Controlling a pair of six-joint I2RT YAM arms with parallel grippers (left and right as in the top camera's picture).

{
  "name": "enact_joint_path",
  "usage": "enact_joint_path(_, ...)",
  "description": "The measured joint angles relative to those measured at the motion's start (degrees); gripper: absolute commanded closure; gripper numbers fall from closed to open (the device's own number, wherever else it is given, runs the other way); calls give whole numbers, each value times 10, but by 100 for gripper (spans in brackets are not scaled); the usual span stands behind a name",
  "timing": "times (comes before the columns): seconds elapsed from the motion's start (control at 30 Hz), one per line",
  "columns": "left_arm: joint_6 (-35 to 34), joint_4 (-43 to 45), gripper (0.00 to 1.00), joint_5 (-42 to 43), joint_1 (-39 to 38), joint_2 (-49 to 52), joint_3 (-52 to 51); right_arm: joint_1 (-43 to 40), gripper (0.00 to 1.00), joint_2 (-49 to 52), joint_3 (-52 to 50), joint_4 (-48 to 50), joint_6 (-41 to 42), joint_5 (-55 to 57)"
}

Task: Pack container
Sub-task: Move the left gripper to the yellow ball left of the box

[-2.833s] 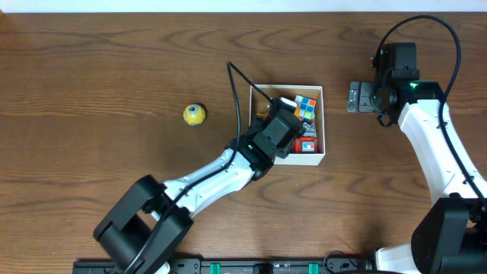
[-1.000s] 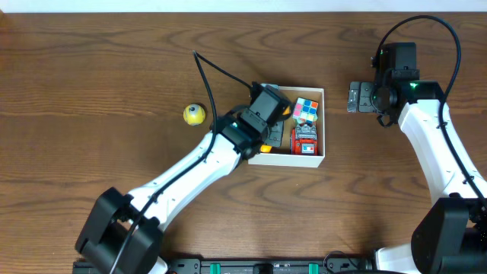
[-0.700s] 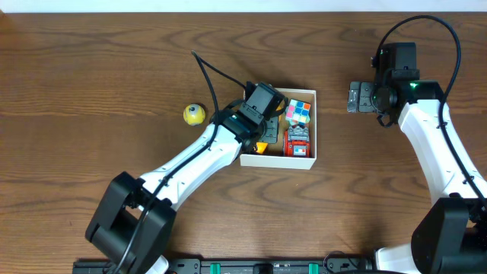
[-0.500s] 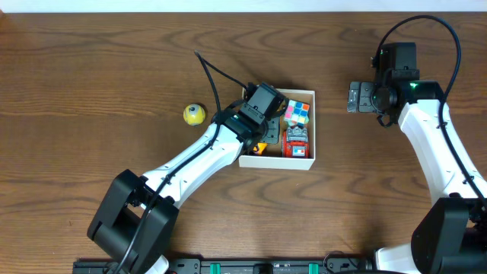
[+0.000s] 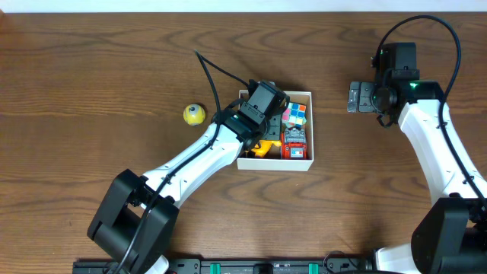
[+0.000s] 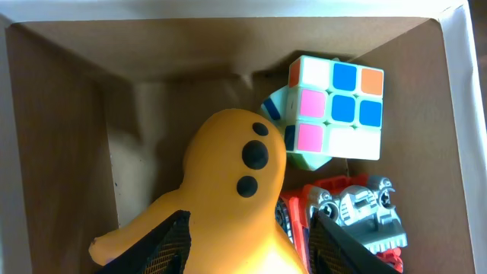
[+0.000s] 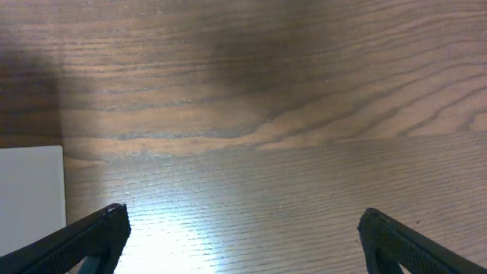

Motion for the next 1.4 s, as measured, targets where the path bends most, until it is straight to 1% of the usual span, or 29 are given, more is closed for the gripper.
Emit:
enact_joint_path(0.17, 4, 0, 49, -1, 0, -6, 0, 0, 1, 0, 0, 0, 0, 0)
enact_joint_path(0.3, 15, -1, 49, -21, 0, -35, 0, 0, 1, 0, 0, 0, 0, 0)
enact_joint_path(0.4, 33, -4, 49, -55, 0, -72, 1, 0, 1, 0, 0, 0, 0, 0)
enact_joint_path(0.5, 51, -19, 49, -106, 2, -107, 6, 0, 1, 0, 0, 0, 0, 0)
enact_joint_path(0.57, 61, -33, 49, -139, 9, -123, 10, 0, 1, 0, 0, 0, 0, 0)
enact_joint_path(0.63, 68, -46, 46, -163, 28, -128, 12, 0, 1, 0, 0, 0, 0, 0)
enact_joint_path(0.77, 74, -62, 45, -184, 90, -119, 12, 0, 1, 0, 0, 0, 0, 0)
enact_joint_path(0.87, 79, -58, 42, -193, 136, -109, 12, 0, 1, 0, 0, 0, 0, 0)
enact_joint_path(0.97, 80, -42, 42, -196, 171, -100, 12, 0, 1, 0, 0, 0, 0, 0)
enact_joint_path(1.03, 80, -32, 39, -197, 186, -95, 12, 0, 1, 0, 0, 0, 0, 0)
enact_joint_path(1.23, 81, -9, 26, -189, 216, -51, 12, 0, 1, 0, 0, 0, 0, 0)
enact_joint_path(1.4, 80, -9, 25, -181, 227, 14, 12, 0, 1, 0, 0, 0, 0, 0)
